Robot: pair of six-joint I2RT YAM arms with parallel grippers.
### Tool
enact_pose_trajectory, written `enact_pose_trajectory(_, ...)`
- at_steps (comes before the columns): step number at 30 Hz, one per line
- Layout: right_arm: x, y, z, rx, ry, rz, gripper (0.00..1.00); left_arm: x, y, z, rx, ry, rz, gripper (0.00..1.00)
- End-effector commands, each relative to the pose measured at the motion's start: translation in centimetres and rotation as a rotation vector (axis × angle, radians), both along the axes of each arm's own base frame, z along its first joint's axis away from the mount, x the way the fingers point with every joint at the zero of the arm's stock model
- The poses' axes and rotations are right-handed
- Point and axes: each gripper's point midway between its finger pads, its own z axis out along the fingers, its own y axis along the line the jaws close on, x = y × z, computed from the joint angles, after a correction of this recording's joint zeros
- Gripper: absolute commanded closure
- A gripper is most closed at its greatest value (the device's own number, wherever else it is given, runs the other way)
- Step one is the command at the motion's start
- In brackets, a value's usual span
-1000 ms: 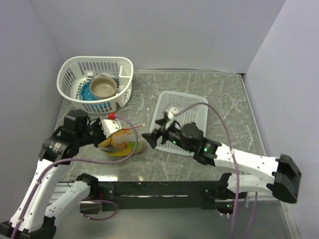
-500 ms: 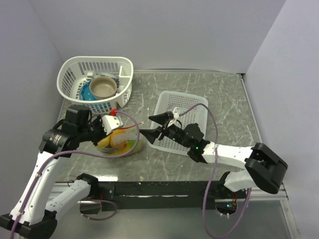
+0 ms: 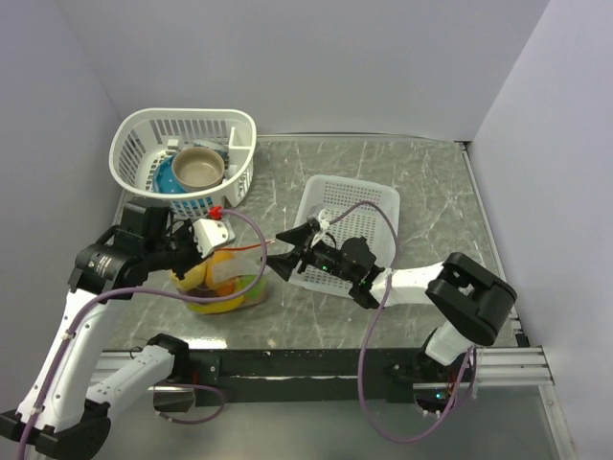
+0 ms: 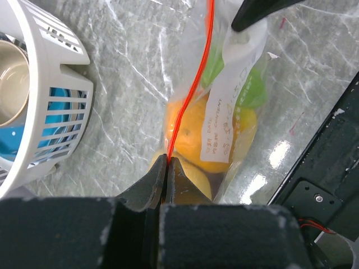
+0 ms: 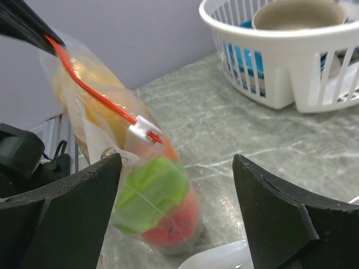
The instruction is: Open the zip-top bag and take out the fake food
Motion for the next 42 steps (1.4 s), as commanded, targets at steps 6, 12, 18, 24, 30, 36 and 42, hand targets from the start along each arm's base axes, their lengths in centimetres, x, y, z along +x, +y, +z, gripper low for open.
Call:
enact_pose_trajectory(6,-1.5,1.7,4.8,0.191,-0.049,0.146,0.30,0.2,-0.8,2.1,-0.053,-0.045,-0.021,0.98)
enact_pose_trajectory(12,-4.0,2.2,6.6,0.236,-0.080,0.306,0.84,0.4,-1.6,1.2,-0.100,-0.036,-0.025,0.94)
enact_pose_trajectory(18,-5.2,1.4,7.7,0.258,-0.080,0.375,1.00,1.0,-3.9,2.0,-0.230,-0.016,-0.047,0.68)
enact_pose_trajectory(24,-6.4,1.0,9.1,0.229,-0.116,0.391,1.00,2.0,-6.5,4.5,-0.343,-0.010,-0.117,0.22)
enact_pose_trajectory(30,-6.9,1.1,10.4,0.200,-0.164,0.372,1.00,1.4,-10.3,5.9,-0.444,0.097,-0.260,0.16)
enact_pose_trajectory(36,-6.9,1.4,10.0,0.191,-0.148,0.373,1.00,-0.1,-12.1,8.1,-0.518,0.167,-0.331,0.43)
enact_pose_trajectory(42,-6.3,1.6,10.1,0.187,-0.152,0.344,1.00,-1.2,-11.7,6.4,-0.454,0.230,-0.336,0.98)
